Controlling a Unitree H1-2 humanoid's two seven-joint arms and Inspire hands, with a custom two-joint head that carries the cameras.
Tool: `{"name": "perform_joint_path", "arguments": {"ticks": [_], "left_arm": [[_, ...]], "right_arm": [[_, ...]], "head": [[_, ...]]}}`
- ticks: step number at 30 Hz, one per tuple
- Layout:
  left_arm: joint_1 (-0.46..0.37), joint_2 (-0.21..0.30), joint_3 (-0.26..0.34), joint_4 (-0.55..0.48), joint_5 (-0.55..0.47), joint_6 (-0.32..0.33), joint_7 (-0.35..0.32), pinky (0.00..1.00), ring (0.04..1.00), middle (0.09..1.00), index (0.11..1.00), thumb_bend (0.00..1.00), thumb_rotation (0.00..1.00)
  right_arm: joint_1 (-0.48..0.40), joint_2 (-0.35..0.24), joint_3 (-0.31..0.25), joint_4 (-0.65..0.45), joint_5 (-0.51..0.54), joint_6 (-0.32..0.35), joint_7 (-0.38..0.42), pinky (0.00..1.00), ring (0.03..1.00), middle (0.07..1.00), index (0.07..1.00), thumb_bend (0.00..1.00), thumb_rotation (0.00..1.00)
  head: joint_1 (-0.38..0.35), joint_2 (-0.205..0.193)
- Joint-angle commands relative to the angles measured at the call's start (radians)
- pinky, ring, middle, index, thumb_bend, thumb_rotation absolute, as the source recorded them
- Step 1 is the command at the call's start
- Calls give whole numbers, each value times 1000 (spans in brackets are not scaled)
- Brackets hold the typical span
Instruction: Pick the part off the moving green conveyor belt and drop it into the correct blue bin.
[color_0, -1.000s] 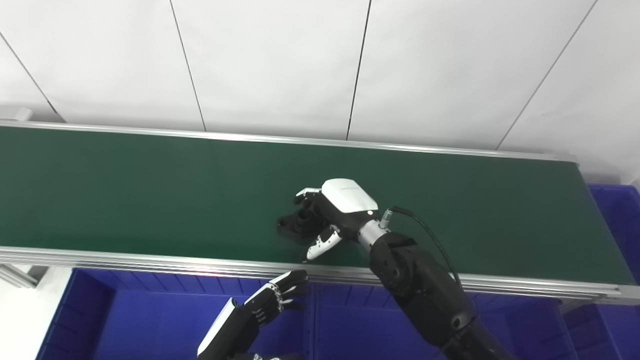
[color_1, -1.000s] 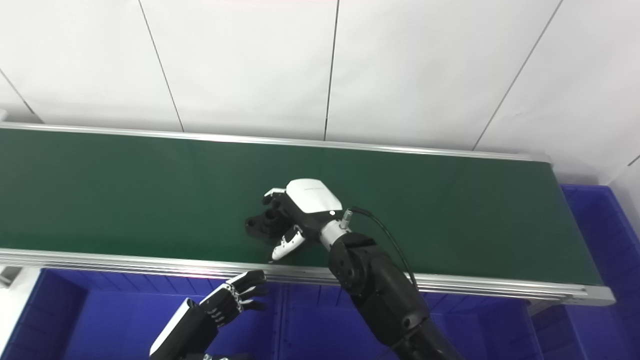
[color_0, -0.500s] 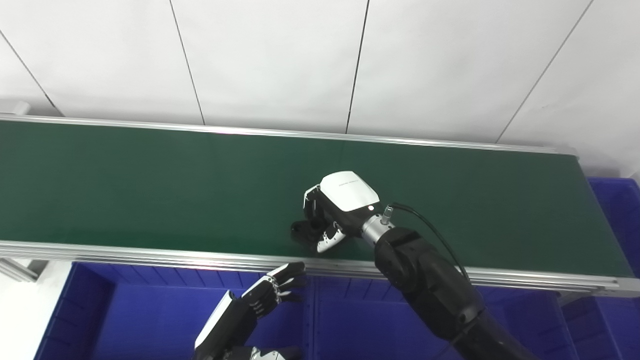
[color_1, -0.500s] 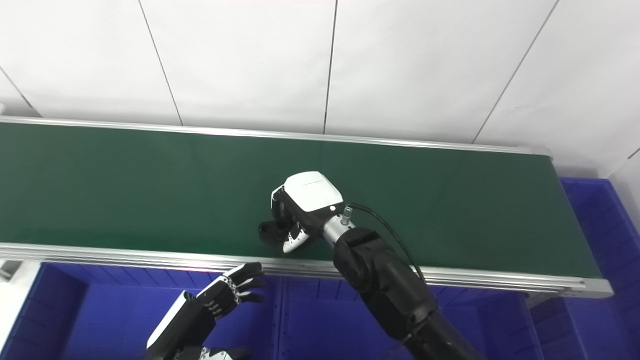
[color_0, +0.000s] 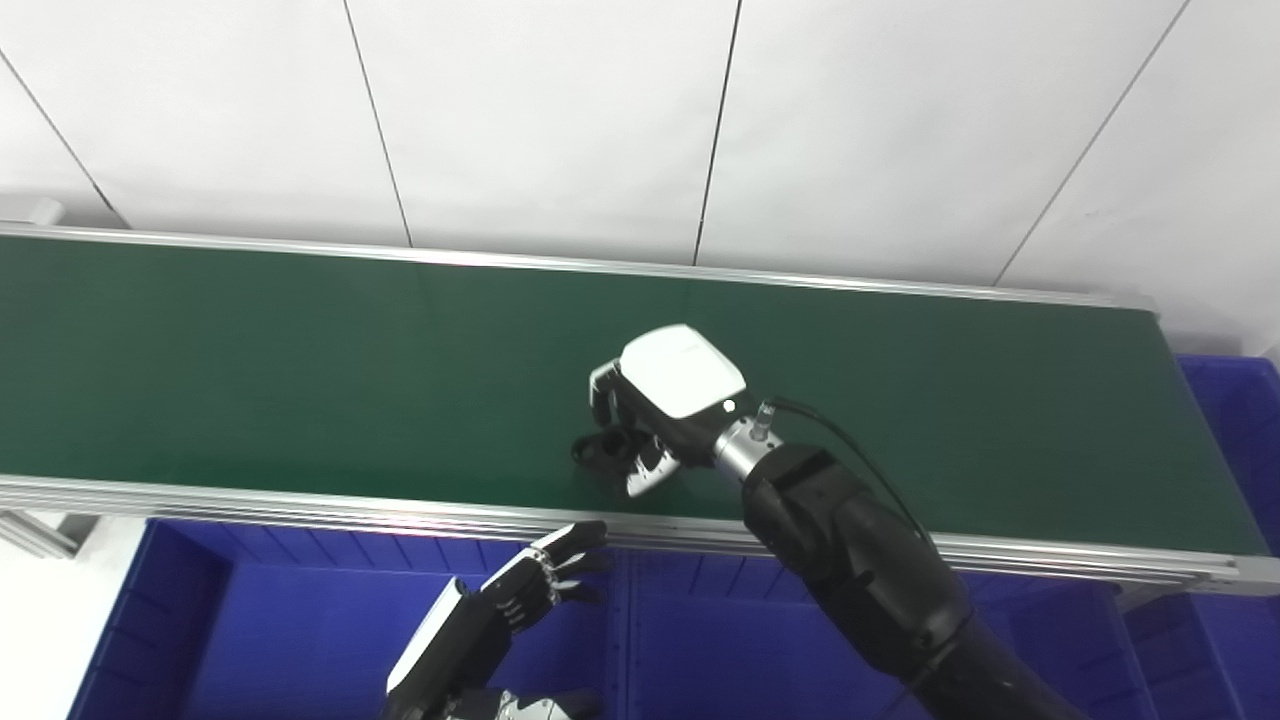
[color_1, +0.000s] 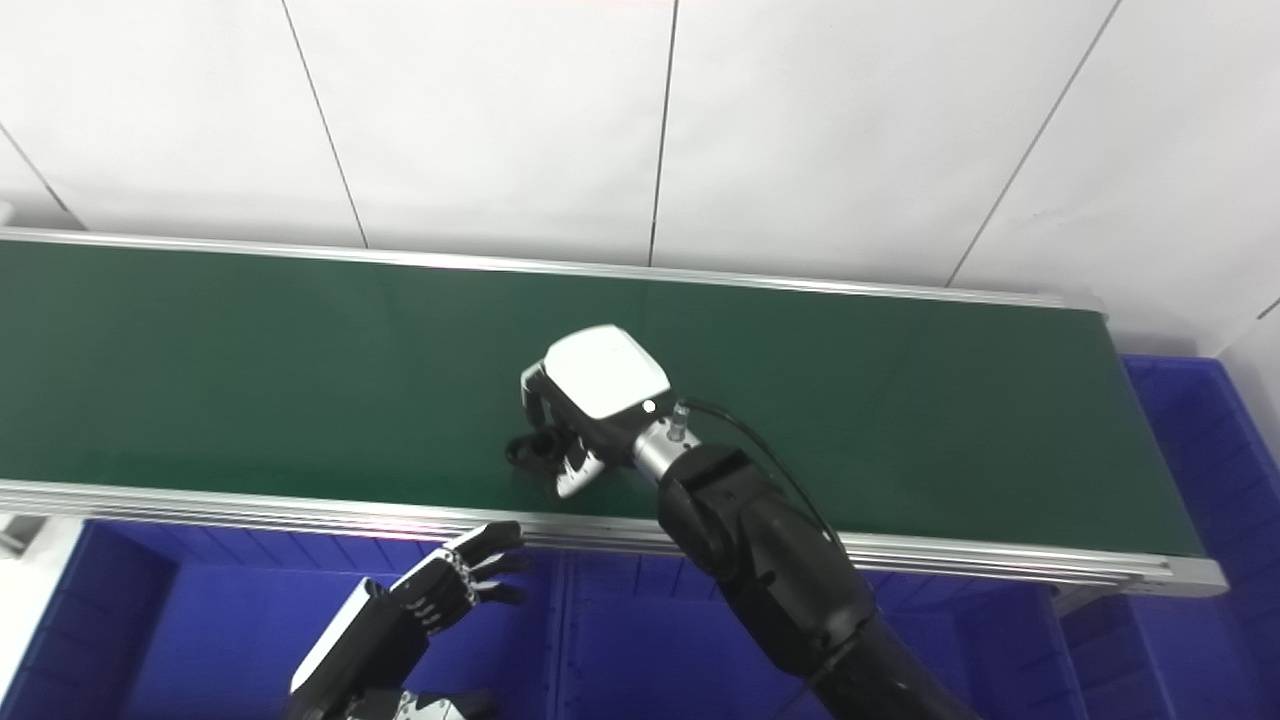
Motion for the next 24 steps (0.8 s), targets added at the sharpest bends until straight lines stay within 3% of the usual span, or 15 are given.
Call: {"name": "perform_joint_path", "arguments": {"ticks": [1, 5, 9, 11, 13, 19, 24], "left_arm": [[2, 3, 0, -18, -19, -22, 1, 731, 835, 891, 874, 703, 314], [2, 5, 3, -17, -27, -22, -7, 729, 835, 891, 874, 700, 314], [0, 6, 3, -18, -28, -22, -8, 719, 832, 888, 870, 703, 311], [-1, 7, 3, -20, -27, -22, -8, 721, 830, 886, 870, 703, 315], [-1, 8, 4, -20, -29, -22, -11, 717, 829, 886, 869, 701, 314], [-1, 11, 6, -23, -39, -22, -18, 720, 834, 890, 871, 694, 306], [1, 10, 18, -24, -53, -22, -32, 727, 831, 889, 871, 685, 293]], "right_arm": [[-4, 3, -45, -91, 23, 33, 28, 136, 211, 417, 498, 525, 0], [44, -17, -122, -226, 21, 46, 45, 141, 215, 478, 487, 525, 0], [110, -34, -204, -344, 30, 70, 70, 186, 269, 477, 487, 525, 0], [144, -44, -235, -388, 38, 73, 85, 233, 401, 494, 480, 519, 0], [180, -53, -261, -421, 50, 68, 90, 262, 438, 502, 475, 518, 0], [337, -74, -306, -475, 78, 36, 56, 285, 448, 524, 455, 515, 0], [481, -91, -319, -513, 99, 24, 43, 237, 447, 533, 448, 514, 0]], "head": [[-3, 1], [-11, -2], [-13, 2], [-19, 4], [-21, 7], [-25, 15], [-37, 23]]}}
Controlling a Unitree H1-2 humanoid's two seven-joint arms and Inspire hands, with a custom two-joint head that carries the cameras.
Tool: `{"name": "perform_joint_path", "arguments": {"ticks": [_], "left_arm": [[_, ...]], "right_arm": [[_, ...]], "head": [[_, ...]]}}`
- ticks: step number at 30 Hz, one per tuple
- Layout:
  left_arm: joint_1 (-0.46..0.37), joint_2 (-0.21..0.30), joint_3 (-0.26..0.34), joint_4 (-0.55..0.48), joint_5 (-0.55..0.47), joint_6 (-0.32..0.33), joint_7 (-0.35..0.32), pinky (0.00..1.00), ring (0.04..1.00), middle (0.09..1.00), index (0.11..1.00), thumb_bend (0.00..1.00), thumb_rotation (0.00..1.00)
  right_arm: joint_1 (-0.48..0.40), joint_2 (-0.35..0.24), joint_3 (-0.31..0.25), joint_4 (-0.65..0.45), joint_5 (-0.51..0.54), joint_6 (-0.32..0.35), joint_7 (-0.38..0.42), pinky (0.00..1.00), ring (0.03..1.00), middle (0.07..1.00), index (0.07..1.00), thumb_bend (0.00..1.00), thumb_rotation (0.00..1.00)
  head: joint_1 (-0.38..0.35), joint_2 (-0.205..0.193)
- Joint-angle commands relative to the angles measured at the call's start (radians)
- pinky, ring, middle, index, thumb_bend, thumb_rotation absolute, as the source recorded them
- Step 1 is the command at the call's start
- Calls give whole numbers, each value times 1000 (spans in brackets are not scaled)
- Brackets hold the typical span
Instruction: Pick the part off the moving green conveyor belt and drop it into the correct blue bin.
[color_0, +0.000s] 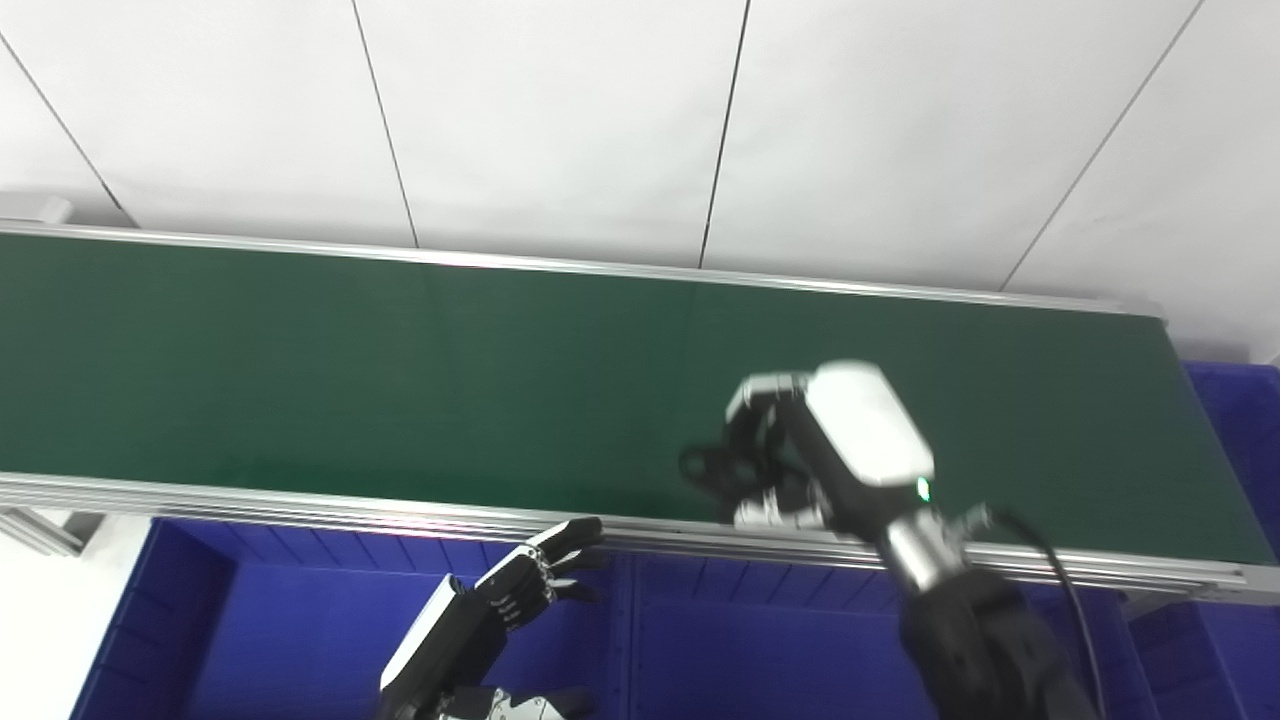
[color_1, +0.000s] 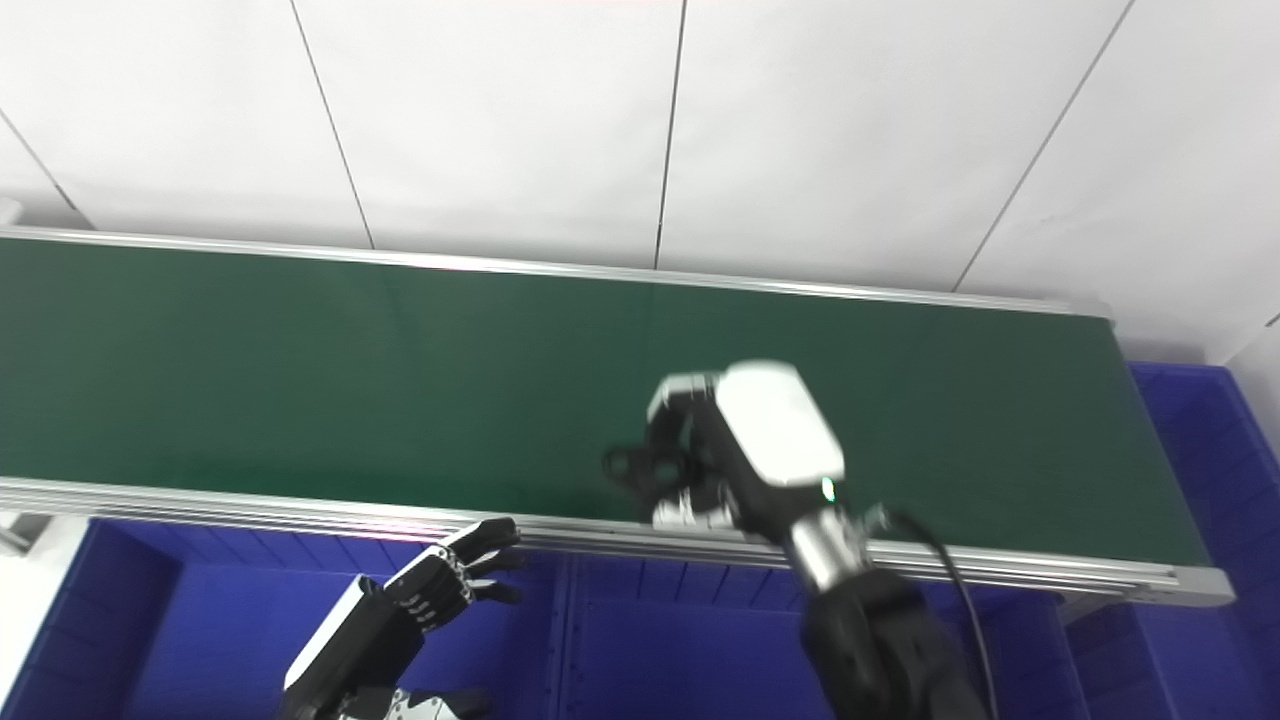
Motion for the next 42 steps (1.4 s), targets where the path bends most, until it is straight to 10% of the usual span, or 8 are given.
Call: {"name": "perform_joint_path", "arguments": {"ticks": [1, 6, 20, 24, 27, 35, 42], "left_arm": [[1, -1, 10, -21, -26, -22, -13, 728, 831, 889, 871, 685, 292], [-10, -12, 38, -10, -55, -22, -49, 735, 835, 888, 876, 675, 274], [-39, -19, 82, 4, -99, -22, -94, 762, 845, 887, 873, 670, 236], [-37, -19, 88, -2, -109, -22, -103, 764, 848, 893, 875, 674, 229], [-31, -21, 90, -8, -114, -22, -103, 765, 847, 888, 872, 673, 220], [-24, -13, 102, -6, -116, -22, -117, 765, 848, 890, 874, 671, 238], [-24, -11, 108, -1, -124, -22, -128, 778, 846, 886, 871, 666, 219]], "right_arm": [[34, 0, -8, -53, 17, -24, -26, 225, 446, 533, 448, 514, 0], [167, 2, 11, -50, 17, -26, -31, 393, 429, 533, 456, 515, 0], [261, 4, 91, 180, -31, -66, -169, 389, 429, 526, 476, 516, 0], [241, -5, 142, 240, -135, -26, -154, 710, 710, 713, 493, 502, 107], [240, 0, 163, 275, -202, -5, -174, 933, 875, 844, 802, 570, 258], [304, 52, 123, 222, -184, -20, -304, 1000, 987, 948, 892, 651, 515], [362, 72, 90, 133, -45, -123, -466, 988, 972, 953, 901, 629, 535]], "head": [[-8, 9], [-16, 22], [-22, 63], [-16, 73], [-16, 76], [-19, 81], [-16, 80]]}}
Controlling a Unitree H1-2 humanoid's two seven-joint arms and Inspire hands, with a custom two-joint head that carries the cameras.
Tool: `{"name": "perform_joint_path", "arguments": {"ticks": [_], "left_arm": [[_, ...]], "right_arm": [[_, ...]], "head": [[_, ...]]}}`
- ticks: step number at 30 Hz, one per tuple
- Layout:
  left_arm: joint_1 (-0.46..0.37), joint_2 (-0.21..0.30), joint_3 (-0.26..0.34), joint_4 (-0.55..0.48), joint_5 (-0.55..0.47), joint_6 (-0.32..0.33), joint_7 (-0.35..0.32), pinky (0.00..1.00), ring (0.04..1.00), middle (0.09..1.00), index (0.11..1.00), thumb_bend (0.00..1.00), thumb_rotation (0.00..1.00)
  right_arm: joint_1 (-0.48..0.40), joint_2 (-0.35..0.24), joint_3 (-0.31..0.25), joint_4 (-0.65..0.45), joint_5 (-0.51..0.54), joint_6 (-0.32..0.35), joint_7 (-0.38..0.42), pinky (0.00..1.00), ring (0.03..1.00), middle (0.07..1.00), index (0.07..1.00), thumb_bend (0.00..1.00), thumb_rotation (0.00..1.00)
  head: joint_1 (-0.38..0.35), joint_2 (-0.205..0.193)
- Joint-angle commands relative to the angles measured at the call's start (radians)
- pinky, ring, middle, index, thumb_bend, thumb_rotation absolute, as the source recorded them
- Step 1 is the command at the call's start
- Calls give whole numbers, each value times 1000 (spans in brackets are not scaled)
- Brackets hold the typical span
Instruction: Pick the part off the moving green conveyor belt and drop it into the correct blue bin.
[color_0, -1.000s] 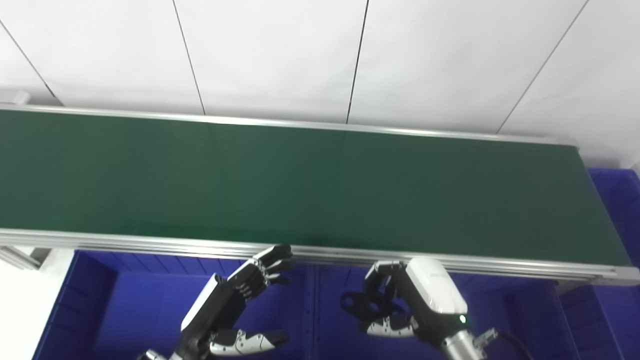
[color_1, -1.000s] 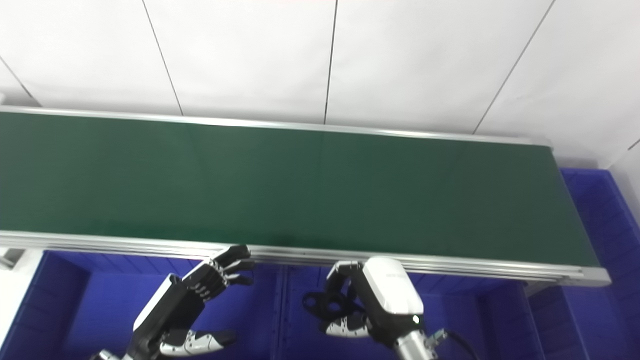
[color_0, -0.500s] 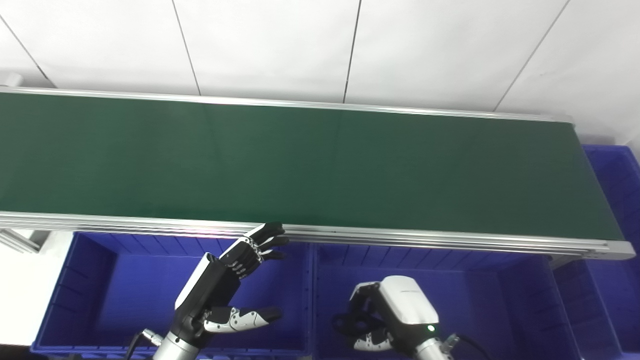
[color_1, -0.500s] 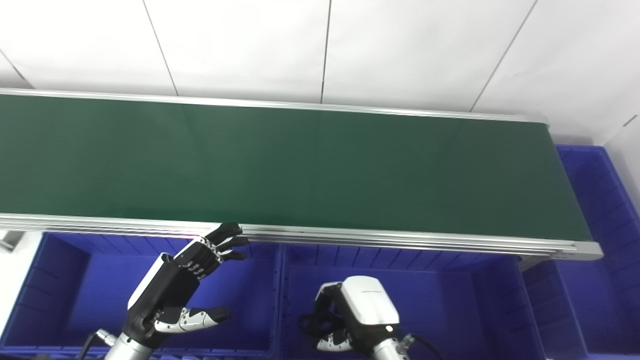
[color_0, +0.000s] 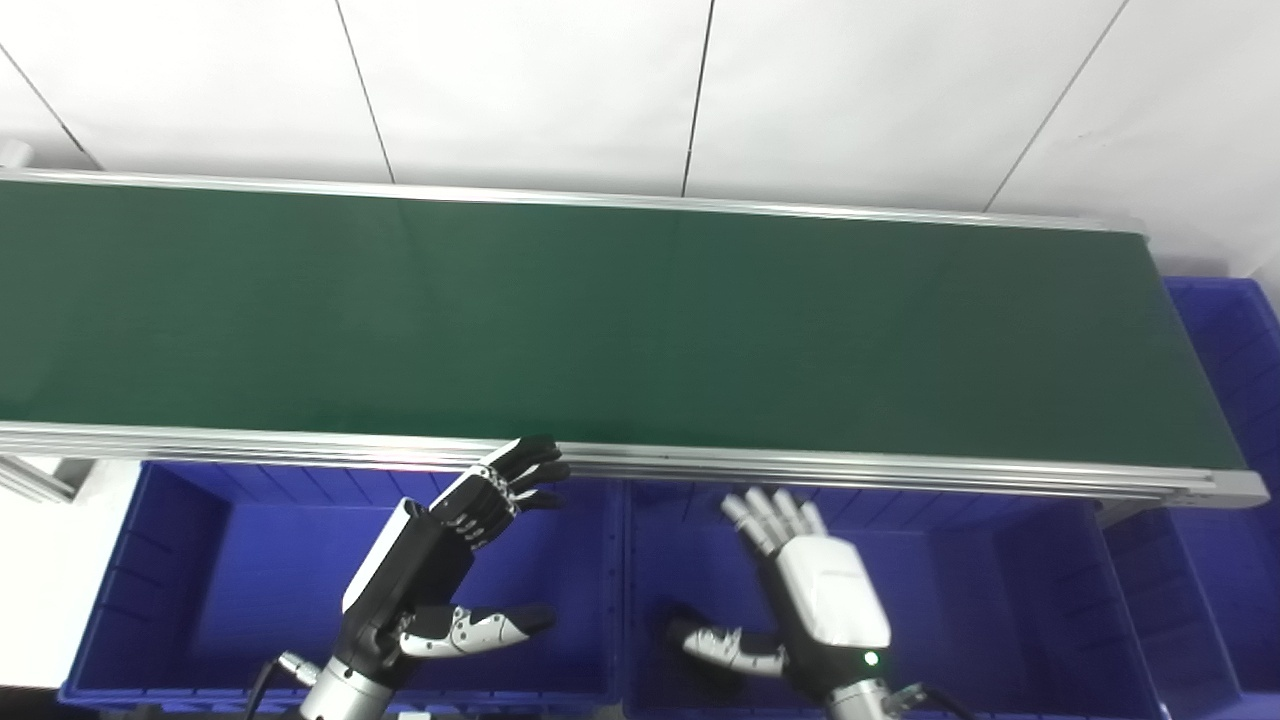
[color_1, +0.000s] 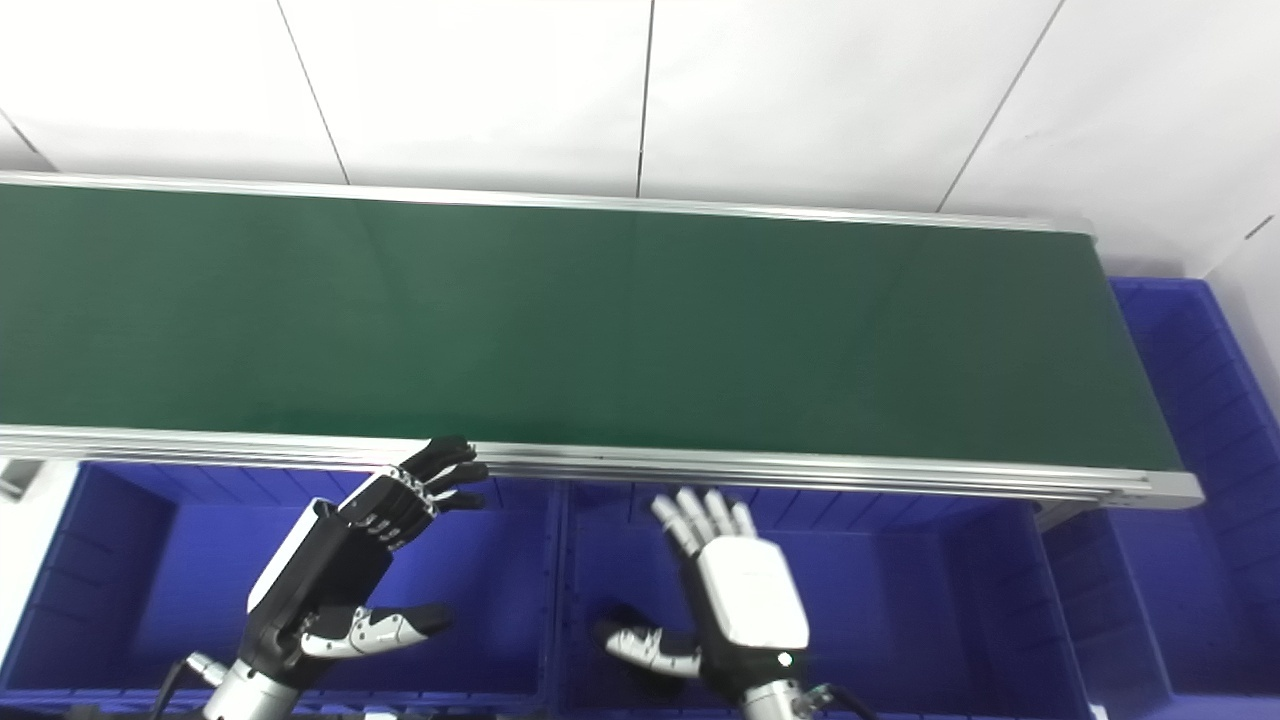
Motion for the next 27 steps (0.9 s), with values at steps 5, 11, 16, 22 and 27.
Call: {"name": "perform_joint_path", "arguments": {"ticks": [5, 11, 16, 22, 27], "left_arm": [[2, 5, 9, -12, -11, -22, -13, 776, 848, 890, 876, 675, 244], [1, 5, 18, -4, 1, -22, -20, 769, 847, 892, 878, 687, 278], [-5, 2, 16, 2, 16, -22, -19, 764, 849, 892, 878, 680, 282], [-20, 1, 9, 18, 46, -22, 1, 775, 846, 889, 874, 685, 276], [-31, 0, 13, 36, 59, -22, 10, 779, 852, 893, 877, 675, 265]], "right_arm": [[62, 28, -35, -102, 326, -164, -20, 865, 914, 919, 916, 619, 530], [87, 40, -43, -89, 460, -235, -5, 823, 889, 911, 917, 655, 617], [86, 53, -34, -58, 509, -283, 13, 790, 858, 890, 908, 670, 637], [61, 61, -39, -11, 530, -328, 31, 780, 843, 878, 904, 653, 607], [58, 64, -51, 11, 557, -357, 33, 774, 837, 872, 895, 663, 605]], "head": [[2, -2], [3, -7], [7, -15], [4, -34], [5, -40]]}}
